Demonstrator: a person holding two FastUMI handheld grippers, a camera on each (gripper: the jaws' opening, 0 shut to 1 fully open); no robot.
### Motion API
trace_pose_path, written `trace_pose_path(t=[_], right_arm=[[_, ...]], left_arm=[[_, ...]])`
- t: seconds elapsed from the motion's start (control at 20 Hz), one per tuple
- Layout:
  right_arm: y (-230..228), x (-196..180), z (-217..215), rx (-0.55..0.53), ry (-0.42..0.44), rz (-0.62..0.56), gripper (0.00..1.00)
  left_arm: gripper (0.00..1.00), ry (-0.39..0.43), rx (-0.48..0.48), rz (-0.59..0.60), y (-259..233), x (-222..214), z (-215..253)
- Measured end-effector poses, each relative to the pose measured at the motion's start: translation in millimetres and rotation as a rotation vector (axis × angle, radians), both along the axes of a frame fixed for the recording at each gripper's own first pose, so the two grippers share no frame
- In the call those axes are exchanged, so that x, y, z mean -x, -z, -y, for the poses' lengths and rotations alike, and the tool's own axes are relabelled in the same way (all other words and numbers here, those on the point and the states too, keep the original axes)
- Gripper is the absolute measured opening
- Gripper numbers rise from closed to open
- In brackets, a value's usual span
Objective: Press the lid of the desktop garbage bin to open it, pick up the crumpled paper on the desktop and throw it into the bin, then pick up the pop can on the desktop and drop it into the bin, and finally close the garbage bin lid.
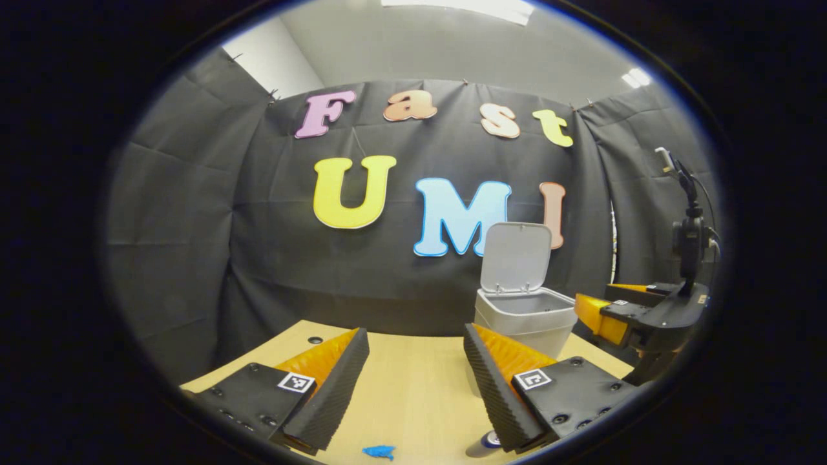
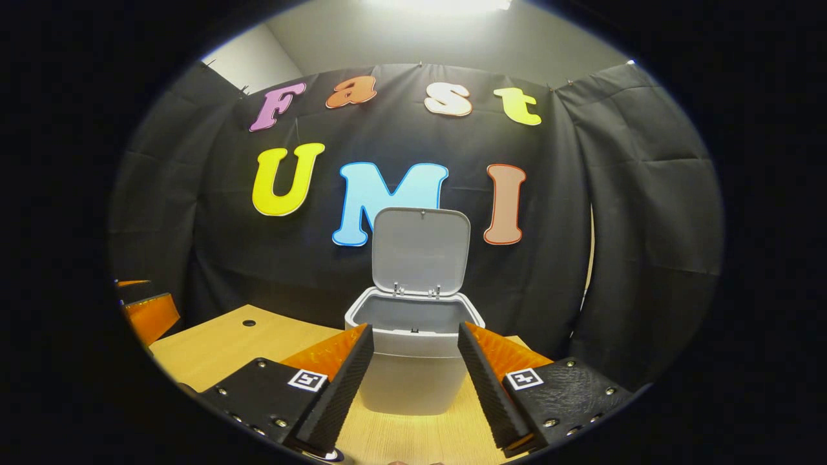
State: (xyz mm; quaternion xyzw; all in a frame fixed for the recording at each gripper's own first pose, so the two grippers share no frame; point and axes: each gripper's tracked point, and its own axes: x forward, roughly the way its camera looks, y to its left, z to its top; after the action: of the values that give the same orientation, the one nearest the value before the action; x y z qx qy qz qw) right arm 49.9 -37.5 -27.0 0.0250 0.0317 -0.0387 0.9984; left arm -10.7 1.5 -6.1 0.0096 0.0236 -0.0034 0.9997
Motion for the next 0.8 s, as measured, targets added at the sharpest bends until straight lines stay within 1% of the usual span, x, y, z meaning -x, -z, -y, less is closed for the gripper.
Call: trace_pose_path(t=[0.1,0.45,0.65,0.8], right_arm=[[0.9,6.3,-0.8,-0.009,-0.001,-0.005,0.89],[-3.7,26.2,1.3,-0.042,0.011,0.009,0.90],[-9.2,39.6,2.3,-0.032,0.030,0.036,0.90],[-13.6,48.7,-4.5,-0.015,0.010,0.067,0.90]], left_arm=[[0.97,0.004,0.001,-0.004,0.9,1.1,1.0],[0.97,-0.003,0.009,-0.007,2.3,5.6,-1.2],[0.97,-0.006,0.021,-0.035,11.3,8.9,-4.0],[0.97,-0.021,0.005,-0.070,23.1,13.4,-11.8]])
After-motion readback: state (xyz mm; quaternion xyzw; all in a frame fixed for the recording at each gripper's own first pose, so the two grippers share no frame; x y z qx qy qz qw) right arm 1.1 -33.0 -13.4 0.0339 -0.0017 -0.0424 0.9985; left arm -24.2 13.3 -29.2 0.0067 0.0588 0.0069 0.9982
